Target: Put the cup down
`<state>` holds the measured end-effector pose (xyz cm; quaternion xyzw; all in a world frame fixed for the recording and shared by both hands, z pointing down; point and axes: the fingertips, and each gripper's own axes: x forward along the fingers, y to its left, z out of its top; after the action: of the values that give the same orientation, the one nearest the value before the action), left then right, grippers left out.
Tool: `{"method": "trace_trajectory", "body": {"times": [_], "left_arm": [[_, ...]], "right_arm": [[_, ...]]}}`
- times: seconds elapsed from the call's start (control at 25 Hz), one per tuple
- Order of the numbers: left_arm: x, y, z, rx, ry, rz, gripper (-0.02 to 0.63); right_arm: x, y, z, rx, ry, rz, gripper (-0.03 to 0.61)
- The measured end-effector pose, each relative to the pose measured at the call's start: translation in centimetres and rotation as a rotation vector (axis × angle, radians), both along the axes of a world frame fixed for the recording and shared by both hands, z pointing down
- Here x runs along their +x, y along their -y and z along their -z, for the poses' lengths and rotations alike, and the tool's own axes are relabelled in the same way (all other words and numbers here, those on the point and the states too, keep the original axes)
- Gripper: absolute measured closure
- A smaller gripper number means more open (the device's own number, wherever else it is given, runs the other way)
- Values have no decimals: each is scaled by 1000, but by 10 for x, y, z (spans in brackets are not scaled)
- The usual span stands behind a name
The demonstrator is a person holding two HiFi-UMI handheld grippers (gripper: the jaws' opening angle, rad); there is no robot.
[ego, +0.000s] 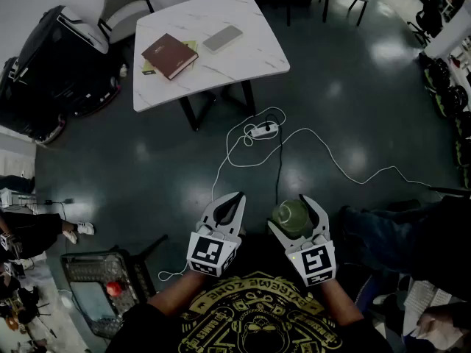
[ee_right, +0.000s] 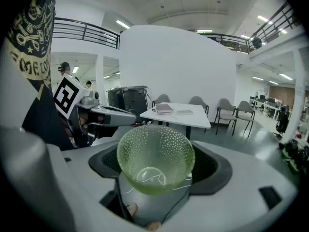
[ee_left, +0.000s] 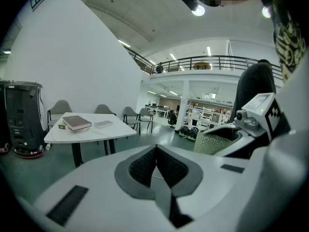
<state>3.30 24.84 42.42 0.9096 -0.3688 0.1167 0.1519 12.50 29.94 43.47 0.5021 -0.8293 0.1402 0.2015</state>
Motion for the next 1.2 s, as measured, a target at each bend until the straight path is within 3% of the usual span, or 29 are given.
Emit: {"method": "trace_trajectory", "body": {"times": [0.72, 1.2], "left_arm": [[-4, -16, 3, 8, -12, 2, 604], [-44, -13, 7, 31, -34, 24, 604]], "right_arm": [[6, -8, 4, -2, 19, -55, 180], [-23, -1, 14, 24, 8, -80, 179]]}}
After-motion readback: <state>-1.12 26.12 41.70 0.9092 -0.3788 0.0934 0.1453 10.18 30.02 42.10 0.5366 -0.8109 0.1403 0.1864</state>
